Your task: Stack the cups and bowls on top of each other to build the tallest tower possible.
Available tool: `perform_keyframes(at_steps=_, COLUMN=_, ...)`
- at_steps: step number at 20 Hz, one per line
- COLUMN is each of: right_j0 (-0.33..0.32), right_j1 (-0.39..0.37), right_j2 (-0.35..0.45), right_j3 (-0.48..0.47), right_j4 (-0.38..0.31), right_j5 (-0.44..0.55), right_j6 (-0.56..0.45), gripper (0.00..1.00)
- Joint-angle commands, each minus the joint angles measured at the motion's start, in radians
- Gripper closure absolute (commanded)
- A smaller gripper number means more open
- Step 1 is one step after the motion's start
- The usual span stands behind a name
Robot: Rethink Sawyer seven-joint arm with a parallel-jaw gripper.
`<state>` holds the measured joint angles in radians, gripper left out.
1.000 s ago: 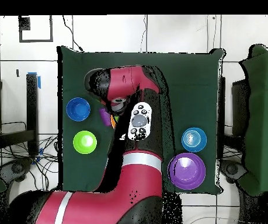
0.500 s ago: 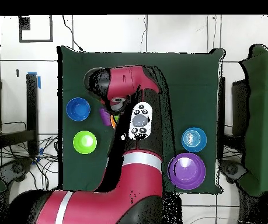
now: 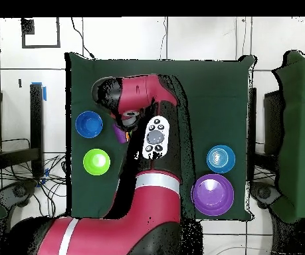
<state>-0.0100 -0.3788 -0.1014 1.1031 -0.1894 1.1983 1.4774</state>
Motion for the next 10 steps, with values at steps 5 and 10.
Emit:
perform_keyframes(at_steps=5, right_j0=0.018, right_j1=0.007, right_j2=0.095, right_j3=-0.078, right_j4=0.020, right_j5=0.156, right_j6=0.038, gripper=0.00)
perform_keyframes(at_steps=10, right_j0=0.018, right_j1=-0.015, right_j2=0.087, right_j3=-0.071, right_j4=0.013, right_j5=0.175, right_j6=0.032, gripper=0.00)
